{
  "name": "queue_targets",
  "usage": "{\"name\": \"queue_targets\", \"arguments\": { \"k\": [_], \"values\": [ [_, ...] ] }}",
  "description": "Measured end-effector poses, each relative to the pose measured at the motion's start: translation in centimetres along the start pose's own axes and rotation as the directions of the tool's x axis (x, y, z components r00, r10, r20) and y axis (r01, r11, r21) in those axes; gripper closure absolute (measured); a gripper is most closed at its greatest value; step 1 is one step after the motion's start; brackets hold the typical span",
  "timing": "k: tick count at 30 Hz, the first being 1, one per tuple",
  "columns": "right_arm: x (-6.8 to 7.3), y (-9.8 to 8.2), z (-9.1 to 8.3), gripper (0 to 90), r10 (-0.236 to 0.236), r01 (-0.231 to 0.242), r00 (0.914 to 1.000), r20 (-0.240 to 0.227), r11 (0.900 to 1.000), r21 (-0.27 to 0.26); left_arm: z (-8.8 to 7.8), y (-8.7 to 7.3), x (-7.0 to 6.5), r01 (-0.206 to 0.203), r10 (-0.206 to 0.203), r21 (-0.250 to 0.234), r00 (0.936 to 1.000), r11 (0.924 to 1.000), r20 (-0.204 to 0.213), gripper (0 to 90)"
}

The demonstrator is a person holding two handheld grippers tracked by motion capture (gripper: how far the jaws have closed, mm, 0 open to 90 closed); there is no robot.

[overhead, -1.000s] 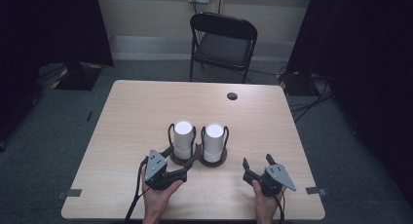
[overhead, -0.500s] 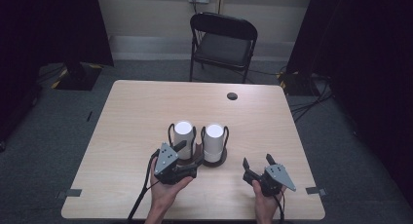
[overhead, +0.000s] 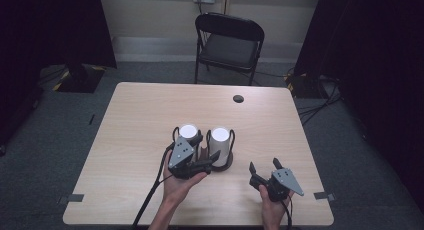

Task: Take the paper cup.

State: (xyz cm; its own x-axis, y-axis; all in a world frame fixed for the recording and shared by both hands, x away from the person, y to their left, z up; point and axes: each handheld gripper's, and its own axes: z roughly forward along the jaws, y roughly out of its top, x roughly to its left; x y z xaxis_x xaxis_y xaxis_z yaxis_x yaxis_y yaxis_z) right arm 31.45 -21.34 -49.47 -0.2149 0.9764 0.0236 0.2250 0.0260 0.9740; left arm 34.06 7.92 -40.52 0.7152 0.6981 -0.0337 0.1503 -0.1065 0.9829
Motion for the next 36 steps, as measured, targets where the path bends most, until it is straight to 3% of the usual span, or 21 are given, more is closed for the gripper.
{"name": "queue_targets", "arguments": {
  "k": [4,13,25,32,36],
  "values": [
    [0.0,0.0,0.0,14.4,0.001,-0.001,1.0000,-0.002,1.000,0.001,1.4,0.8,0.2,-0.024,0.024,0.016,0.9997,0.9996,0.004,25.8],
    [0.0,0.0,0.0,14.5,0.001,-0.001,1.0000,-0.008,1.000,0.003,3.8,1.8,0.7,-0.023,0.022,0.046,0.9995,0.9987,0.022,23.2],
    [-0.1,0.0,0.0,14.6,0.002,-0.002,0.9998,-0.018,1.000,0.003,5.8,1.7,1.4,-0.007,0.005,0.078,0.9998,0.9969,0.022,22.7],
    [-0.1,0.0,0.0,14.9,0.006,-0.005,0.9997,-0.024,1.000,0.003,6.5,1.5,1.4,-0.034,0.033,0.086,0.9993,0.9957,0.014,27.6],
    [-0.1,0.0,0.0,14.9,0.008,-0.008,0.9996,-0.027,1.000,0.004,6.7,1.4,1.5,-0.024,0.023,0.094,0.9997,0.9953,0.009,27.8]
  ]
}}
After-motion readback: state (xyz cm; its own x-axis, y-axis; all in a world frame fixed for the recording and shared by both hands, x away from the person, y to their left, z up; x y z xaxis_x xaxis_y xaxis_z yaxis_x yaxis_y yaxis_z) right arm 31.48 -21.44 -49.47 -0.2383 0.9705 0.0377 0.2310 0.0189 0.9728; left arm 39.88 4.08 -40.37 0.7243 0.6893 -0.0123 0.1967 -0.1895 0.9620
